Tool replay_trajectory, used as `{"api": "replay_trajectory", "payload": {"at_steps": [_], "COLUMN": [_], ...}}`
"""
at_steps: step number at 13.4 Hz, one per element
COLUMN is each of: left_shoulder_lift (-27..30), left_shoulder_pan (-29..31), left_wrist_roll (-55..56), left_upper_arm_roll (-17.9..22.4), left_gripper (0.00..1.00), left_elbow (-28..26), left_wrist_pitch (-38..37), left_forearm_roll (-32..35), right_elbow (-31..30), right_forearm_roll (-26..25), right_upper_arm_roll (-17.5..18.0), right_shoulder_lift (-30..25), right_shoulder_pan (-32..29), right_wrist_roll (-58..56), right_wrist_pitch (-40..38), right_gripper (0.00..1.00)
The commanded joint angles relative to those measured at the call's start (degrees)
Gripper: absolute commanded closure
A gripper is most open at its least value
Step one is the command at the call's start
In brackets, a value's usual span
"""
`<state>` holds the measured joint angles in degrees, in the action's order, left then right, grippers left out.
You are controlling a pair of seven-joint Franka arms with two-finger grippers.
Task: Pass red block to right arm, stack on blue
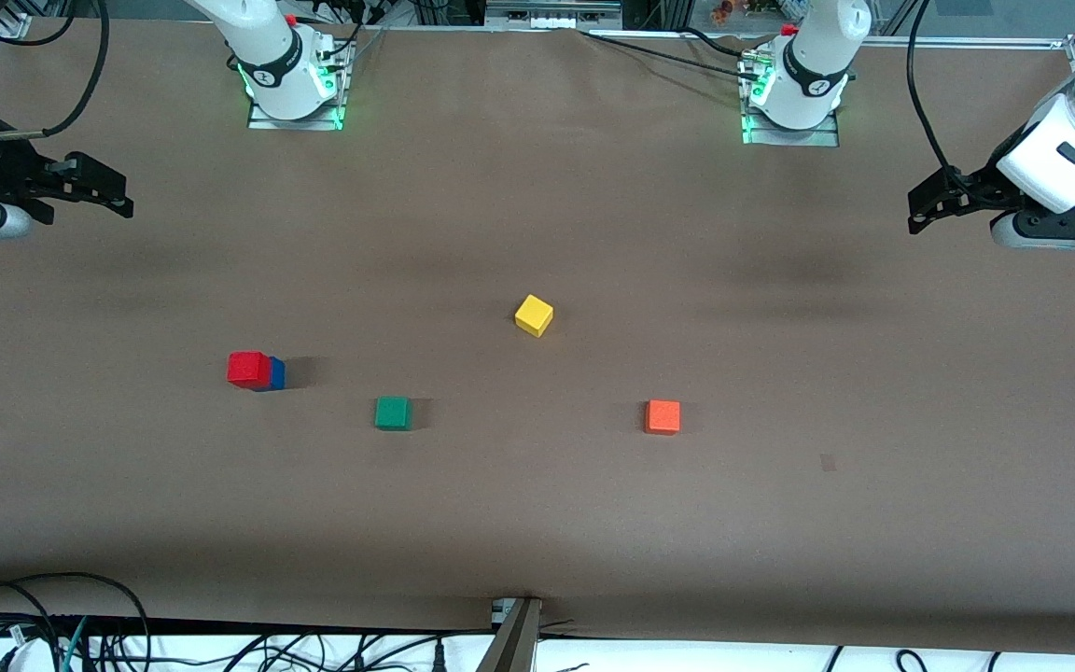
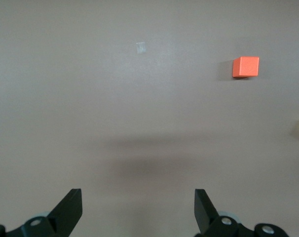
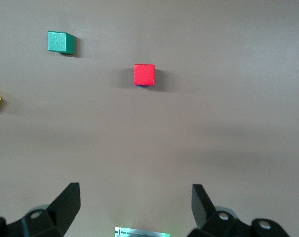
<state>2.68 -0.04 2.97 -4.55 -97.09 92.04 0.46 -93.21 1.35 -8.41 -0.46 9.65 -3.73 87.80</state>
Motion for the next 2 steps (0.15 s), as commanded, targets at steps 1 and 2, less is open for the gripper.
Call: {"api": "replay_trajectory", "payload": {"at_steps": [1, 2], "left_shoulder_lift": [-0.6, -0.6], "left_shoulder_pan": [-0.1, -0.1], "left_wrist_roll": [-0.4, -0.4], "left_upper_arm_roll": [-0.1, -0.1], "left_gripper": [0.00, 0.00], "left_elbow": [1.3, 1.3], "left_wrist_pitch": [-0.3, -0.3], "left_forearm_roll": [0.8, 0.8], "right_elbow": [1.9, 1.9], "right_forearm_roll": [-0.6, -0.5], "right_upper_arm_roll": [0.5, 0.5], "right_shoulder_lift": [0.6, 0.6], "right_shoulder_pan": [-0.6, -0.6], "right_wrist_roll": [-1.0, -1.1], "right_wrist_pitch": [-1.5, -1.2], "right_gripper": [0.00, 0.00]}}
